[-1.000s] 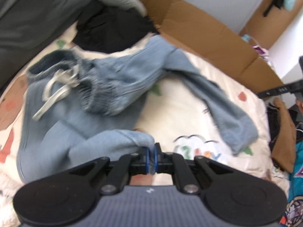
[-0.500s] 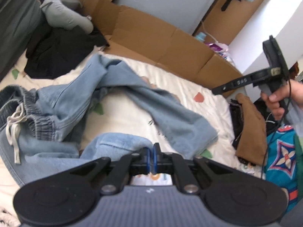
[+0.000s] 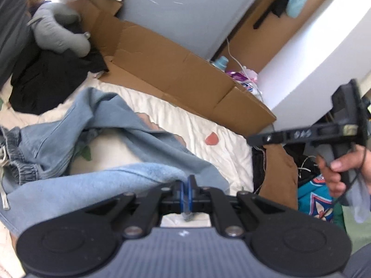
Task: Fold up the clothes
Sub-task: 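Lay the jeans flat on the bed and open both grippers, then move both tools back above the spread jeans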
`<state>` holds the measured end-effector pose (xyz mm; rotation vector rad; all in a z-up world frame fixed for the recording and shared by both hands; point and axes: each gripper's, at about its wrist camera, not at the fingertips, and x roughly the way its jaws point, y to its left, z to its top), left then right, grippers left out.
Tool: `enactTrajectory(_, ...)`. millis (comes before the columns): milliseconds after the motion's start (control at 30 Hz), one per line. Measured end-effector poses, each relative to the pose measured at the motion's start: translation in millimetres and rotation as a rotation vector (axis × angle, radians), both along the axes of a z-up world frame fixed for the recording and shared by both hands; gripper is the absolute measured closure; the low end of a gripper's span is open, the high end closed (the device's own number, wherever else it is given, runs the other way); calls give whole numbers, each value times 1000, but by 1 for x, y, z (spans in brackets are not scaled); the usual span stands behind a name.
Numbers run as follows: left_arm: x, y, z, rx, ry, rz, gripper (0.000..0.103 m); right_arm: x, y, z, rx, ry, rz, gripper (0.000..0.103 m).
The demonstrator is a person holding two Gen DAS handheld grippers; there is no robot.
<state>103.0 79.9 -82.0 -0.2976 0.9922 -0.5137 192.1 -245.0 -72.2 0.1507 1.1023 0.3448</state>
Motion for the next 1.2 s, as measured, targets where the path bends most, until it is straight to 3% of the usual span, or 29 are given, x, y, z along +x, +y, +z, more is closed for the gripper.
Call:
enactTrajectory(67, 0, -11, 7, -11, -6, -33, 100, -7, -1, 8, 24, -5, -28, 62)
enactTrajectory(233, -5, -33, 16, -1, -3, -109, 97, -23, 15, 13, 6, 5, 27, 62)
enactTrajectory(333, -3, -35, 13, 14, 17, -103, 79, -27, 19, 14, 8, 14, 13, 62)
enactTrajectory(433, -5, -28, 14, 26, 12, -92, 42, -30, 21, 17, 8, 22, 0, 62)
enactTrajectory(467, -6, -25, 14, 41, 14, -85, 38, -31, 21, 18, 7, 20, 1, 62)
enactTrajectory(667, -9, 6, 27, 131, 44, -17, 37, -36, 18, 31, 16, -7, -30, 62)
enactTrajectory(1000, -27, 67, 79, 251, 0, 153, 32, -36, 35, 40, -31, -26, 18, 61)
enactTrajectory(1200, -32, 101, 85, 312, 17, 231, 29, -36, 50, 42, -73, -39, 42, 59)
